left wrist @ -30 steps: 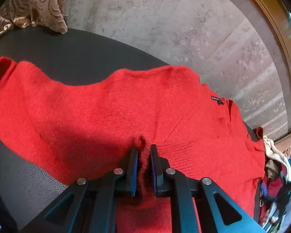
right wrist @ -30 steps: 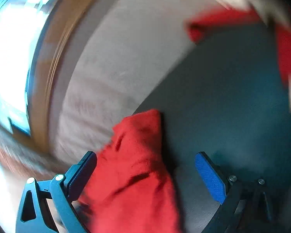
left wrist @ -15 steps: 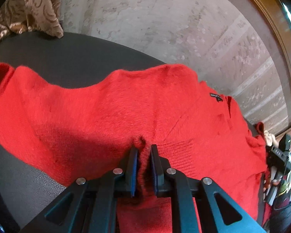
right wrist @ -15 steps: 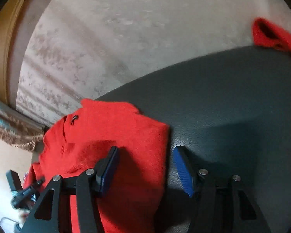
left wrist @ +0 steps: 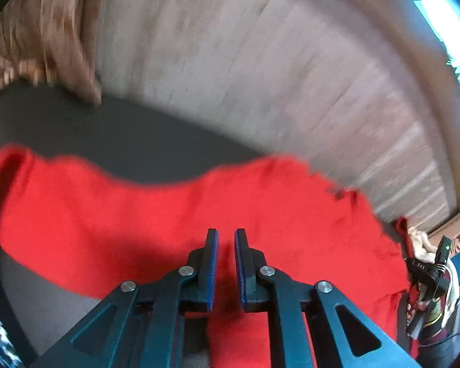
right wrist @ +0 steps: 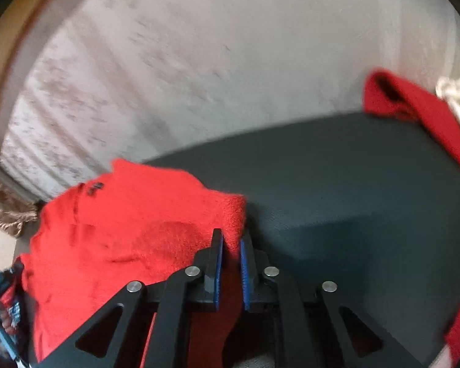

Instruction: Fold clothes

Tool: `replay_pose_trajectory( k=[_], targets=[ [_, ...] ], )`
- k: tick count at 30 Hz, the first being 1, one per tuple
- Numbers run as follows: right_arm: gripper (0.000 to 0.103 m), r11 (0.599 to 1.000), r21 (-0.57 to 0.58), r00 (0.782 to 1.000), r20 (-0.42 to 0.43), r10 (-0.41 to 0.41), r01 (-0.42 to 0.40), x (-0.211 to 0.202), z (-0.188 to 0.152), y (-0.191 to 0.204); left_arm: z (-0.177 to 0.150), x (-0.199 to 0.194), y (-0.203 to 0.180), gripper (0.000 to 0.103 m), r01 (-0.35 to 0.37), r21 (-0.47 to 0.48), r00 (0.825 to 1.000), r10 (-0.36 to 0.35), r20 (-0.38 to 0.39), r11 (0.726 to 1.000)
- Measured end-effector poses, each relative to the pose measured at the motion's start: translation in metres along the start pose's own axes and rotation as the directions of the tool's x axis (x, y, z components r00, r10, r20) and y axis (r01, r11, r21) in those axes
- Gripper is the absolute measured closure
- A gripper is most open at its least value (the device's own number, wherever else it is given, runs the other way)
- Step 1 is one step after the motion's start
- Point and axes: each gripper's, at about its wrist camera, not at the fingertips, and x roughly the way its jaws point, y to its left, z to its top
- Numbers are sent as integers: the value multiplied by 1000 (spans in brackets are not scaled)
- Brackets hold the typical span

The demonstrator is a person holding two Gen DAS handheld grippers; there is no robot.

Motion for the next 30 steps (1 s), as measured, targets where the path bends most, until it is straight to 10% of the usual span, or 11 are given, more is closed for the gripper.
replay_pose_trajectory(
  k=[2, 6, 15, 21, 25, 28, 30],
  targets=[
    [86, 1000, -23, 1000, 6, -11, 11, 0, -6, -1, -4, 6, 3, 97, 0, -11, 1000, -1, -25, 1000],
    [45, 998, -28, 995, 79, -56, 58, -26, -6, -2, -6, -18, 9, 85, 168, -40, 983, -165, 75, 985],
    [45, 984, -178, 996, 89, 25, -8, -53, -6, 37, 11, -16, -29, 67, 104, 183, 993, -114, 45, 978],
    [42, 944, -330, 999, -29, -21, 10, -23, -5, 67, 5, 18, -75, 54, 6, 460, 1000, 5, -22, 888],
    [52, 939, -343, 991, -121, -57, 12, 0, -10, 61, -9, 30, -92, 58, -45, 581, 998, 62, -10, 813],
    [70, 913, -407, 993, -89, -77, 34, 0, -20, 65, -15, 22, -95, 98, -78, 593, 997, 66, 43, 801],
    [84, 910, -413, 995, -69, -69, 35, -5, -21, 65, -17, 15, -95, 98, -80, 578, 996, 49, 69, 812]
  ],
)
